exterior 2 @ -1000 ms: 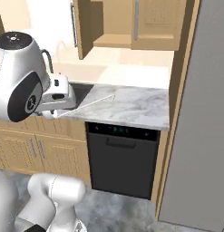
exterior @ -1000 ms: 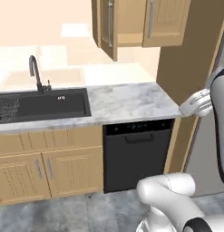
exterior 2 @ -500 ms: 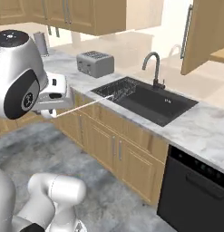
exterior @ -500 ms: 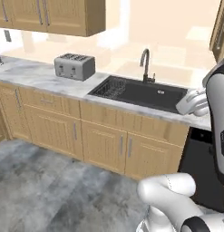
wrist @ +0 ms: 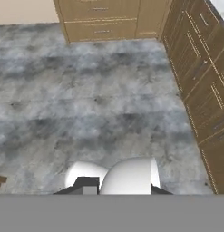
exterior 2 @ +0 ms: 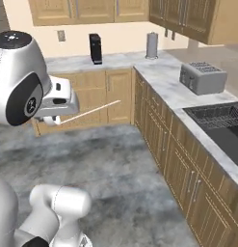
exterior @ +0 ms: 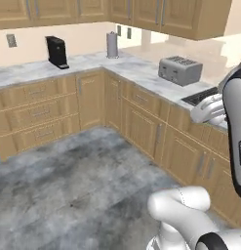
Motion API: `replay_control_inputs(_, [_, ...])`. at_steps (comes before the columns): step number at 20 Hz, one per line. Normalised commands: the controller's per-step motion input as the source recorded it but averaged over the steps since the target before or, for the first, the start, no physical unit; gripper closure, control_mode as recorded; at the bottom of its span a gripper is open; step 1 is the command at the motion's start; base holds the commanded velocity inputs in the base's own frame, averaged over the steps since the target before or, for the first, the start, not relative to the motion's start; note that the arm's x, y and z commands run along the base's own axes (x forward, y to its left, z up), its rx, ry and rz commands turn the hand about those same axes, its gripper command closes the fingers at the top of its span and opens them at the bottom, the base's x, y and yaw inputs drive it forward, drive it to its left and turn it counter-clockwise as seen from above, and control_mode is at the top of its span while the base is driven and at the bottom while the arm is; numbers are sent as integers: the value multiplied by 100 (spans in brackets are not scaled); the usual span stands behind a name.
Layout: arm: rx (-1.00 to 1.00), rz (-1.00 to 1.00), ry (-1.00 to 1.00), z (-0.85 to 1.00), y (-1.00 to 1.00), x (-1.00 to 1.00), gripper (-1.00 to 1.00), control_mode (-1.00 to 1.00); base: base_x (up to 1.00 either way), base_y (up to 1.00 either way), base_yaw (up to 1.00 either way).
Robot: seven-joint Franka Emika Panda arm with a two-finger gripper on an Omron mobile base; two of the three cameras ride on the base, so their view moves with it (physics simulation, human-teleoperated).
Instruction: Open the cabinet and move the ladle to the pot. Then close the cabinet.
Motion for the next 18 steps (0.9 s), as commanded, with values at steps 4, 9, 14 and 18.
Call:
replay_control_inputs(4, [0,0,0,0,0,0,100,100,0,20,74])
replay_control_inputs(9, [0,0,0,0,0,0,100,100,0,14,70])
replay_control_inputs(14, [0,0,0,0,0,0,100,100,0,18,68])
replay_control_inputs(18, [0,0,0,0,0,0,100,100,0,17,66])
